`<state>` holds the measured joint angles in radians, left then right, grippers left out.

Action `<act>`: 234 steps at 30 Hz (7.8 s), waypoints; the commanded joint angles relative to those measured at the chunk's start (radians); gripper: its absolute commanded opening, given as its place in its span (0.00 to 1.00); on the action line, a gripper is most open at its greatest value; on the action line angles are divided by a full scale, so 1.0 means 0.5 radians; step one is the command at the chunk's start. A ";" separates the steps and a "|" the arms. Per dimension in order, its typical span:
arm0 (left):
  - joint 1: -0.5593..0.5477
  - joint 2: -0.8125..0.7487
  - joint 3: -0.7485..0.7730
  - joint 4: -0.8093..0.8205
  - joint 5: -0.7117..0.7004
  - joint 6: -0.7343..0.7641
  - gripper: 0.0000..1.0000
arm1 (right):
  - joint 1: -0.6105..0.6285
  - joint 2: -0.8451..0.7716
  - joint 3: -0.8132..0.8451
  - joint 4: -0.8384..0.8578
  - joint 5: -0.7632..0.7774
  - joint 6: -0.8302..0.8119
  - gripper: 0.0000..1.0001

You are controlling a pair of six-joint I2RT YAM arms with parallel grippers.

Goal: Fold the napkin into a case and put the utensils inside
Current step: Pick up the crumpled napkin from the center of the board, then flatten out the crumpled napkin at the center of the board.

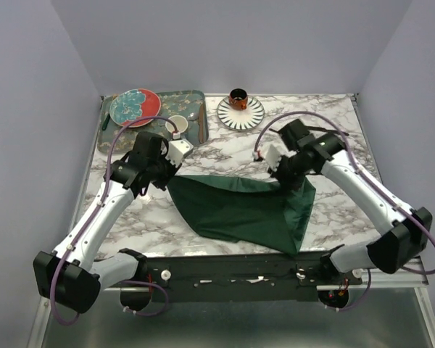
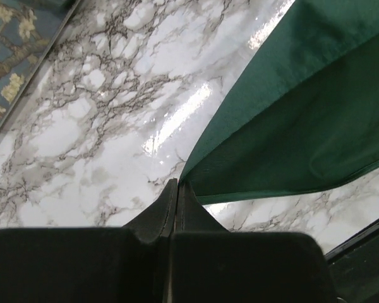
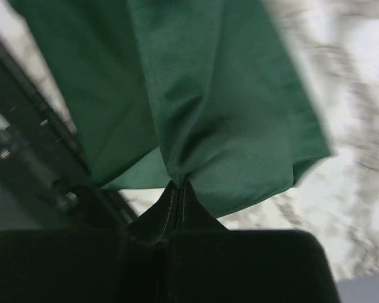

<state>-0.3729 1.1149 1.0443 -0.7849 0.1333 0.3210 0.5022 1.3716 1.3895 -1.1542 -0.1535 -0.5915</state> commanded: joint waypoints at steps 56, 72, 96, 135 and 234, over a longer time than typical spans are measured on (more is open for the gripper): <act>0.427 1.013 0.056 0.042 0.473 -0.219 0.00 | 0.268 -0.534 -1.395 0.799 -0.475 -0.675 0.58; 0.427 0.995 0.016 0.057 0.470 -0.228 0.00 | 0.536 -0.663 -1.782 0.980 -0.264 -1.090 0.70; 0.439 0.854 0.050 0.014 0.442 -0.191 0.00 | 0.496 -0.777 -1.402 0.909 -0.193 -0.593 0.01; 0.442 0.912 0.031 0.039 0.442 -0.166 0.00 | 0.471 -0.111 -1.236 0.943 -0.365 -0.550 0.36; 0.276 -0.573 1.191 -0.262 0.589 -0.102 0.00 | -0.661 -1.328 0.706 0.188 -0.570 -0.103 0.01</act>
<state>-0.2314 0.9558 1.6535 -0.9047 0.3588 0.2470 0.1699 0.8322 1.7550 -0.9688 -0.3134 -0.5907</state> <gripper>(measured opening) 0.011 0.017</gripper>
